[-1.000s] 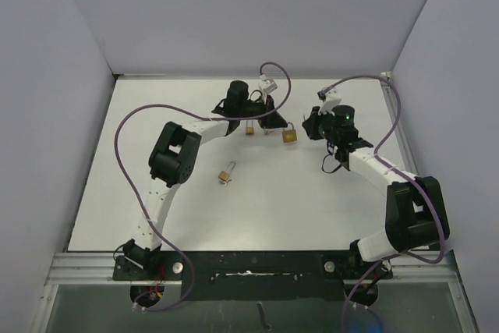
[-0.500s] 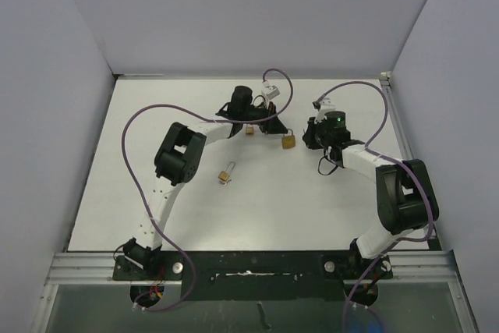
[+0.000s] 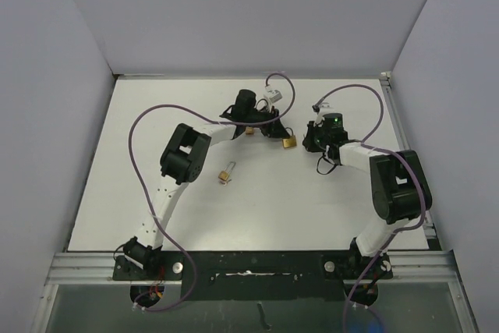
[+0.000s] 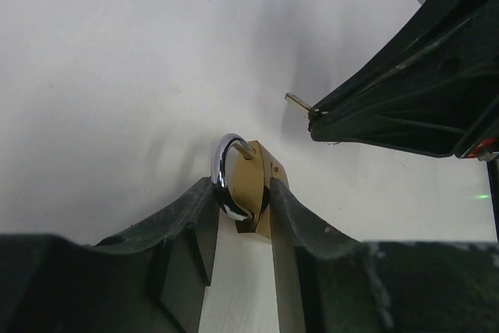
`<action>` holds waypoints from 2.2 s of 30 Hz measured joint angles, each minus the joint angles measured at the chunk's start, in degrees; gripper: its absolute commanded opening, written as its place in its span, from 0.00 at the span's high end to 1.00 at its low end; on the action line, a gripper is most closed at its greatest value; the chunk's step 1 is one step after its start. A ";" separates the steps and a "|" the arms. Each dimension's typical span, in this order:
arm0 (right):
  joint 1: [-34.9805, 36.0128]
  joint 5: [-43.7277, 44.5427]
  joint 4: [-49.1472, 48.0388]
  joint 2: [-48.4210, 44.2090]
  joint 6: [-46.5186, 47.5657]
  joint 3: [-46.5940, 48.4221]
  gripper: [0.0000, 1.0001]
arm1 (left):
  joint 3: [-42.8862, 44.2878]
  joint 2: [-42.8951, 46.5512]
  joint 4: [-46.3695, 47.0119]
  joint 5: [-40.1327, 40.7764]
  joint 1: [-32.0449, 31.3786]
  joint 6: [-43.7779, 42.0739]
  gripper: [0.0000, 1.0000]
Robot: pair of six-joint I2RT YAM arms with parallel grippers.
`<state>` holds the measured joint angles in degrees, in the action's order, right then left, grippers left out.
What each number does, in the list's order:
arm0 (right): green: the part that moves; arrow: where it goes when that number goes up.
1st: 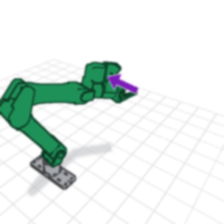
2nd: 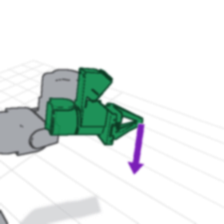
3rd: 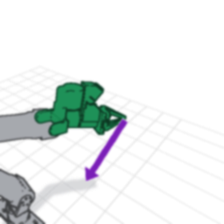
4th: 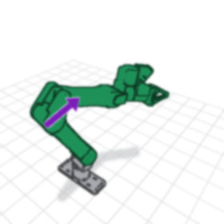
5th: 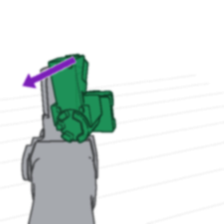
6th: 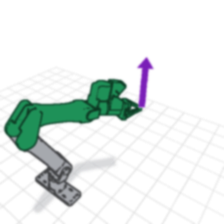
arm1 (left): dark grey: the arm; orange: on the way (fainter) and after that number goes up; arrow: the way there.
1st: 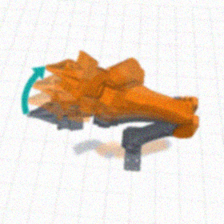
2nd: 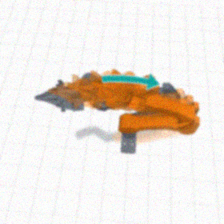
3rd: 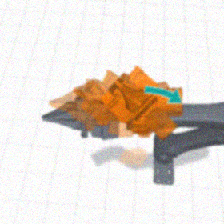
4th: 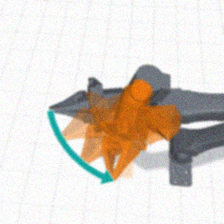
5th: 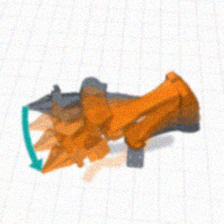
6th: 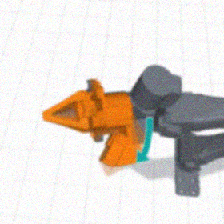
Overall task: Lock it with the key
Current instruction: Place the lock at the center of the board, then adjust the lock at the center of the board.
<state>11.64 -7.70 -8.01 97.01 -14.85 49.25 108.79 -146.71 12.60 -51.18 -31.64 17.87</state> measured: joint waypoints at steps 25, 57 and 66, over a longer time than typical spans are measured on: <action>-0.44 -1.42 -0.68 3.87 -1.49 1.70 0.50 | -11.39 6.80 5.57 2.89 0.63 0.02 0.02; 36.22 20.11 9.44 -12.94 8.44 4.33 0.29 | -62.64 60.89 3.19 27.47 12.96 -3.32 0.02; 38.27 24.33 10.67 -5.75 1.31 4.33 0.28 | -68.17 61.29 -8.31 33.53 12.55 -6.16 0.08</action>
<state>49.91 16.62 2.66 91.26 -13.54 53.58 40.62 -85.43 4.29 -17.65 -19.09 11.70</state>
